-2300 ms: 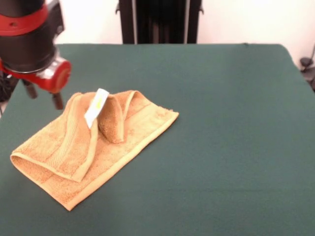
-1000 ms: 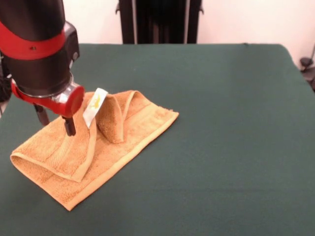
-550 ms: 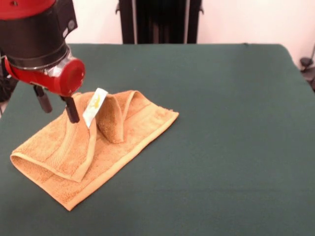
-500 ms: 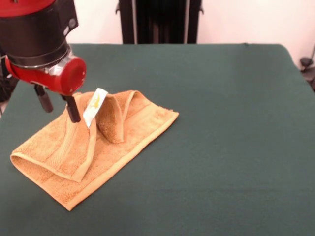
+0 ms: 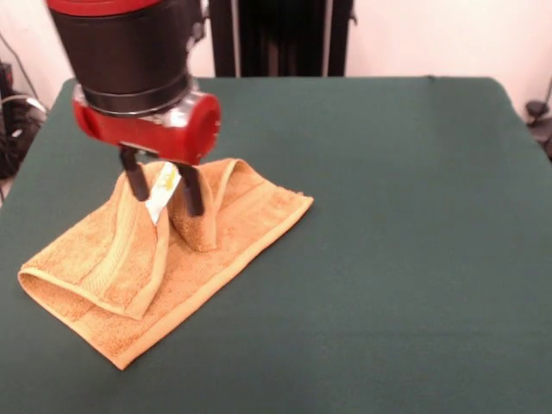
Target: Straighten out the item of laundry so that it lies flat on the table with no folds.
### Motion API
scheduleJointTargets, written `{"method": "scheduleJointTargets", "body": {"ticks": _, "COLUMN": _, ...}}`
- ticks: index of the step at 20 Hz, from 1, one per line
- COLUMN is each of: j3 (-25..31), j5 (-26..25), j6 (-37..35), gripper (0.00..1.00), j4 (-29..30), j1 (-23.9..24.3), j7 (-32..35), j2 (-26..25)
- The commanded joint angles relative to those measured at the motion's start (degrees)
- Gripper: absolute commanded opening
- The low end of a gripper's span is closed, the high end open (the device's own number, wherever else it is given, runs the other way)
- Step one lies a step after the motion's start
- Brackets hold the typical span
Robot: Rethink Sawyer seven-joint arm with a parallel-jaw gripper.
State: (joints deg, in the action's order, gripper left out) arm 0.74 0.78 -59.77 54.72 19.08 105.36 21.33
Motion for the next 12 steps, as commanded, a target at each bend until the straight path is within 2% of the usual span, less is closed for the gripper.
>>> {"method": "scheduleJointTargets", "body": {"ticks": 1, "j3": 3.54, "j5": 0.34, "j6": 3.16, "gripper": 1.0, "j4": 10.1, "j1": -3.16, "j7": 6.95, "j2": -3.66}}
{"method": "scheduleJointTargets", "body": {"ticks": 6, "j3": 4.69, "j5": -1.62, "j6": 7.63, "gripper": 1.0, "j4": 16.24, "j1": -1.13, "j7": -0.13, "j2": -1.9}}
{"method": "scheduleJointTargets", "body": {"ticks": 12, "j3": 5.05, "j5": -4.77, "j6": 9.72, "gripper": 1.0, "j4": 18.24, "j1": 0.81, "j7": -5.43, "j2": -1.82}}
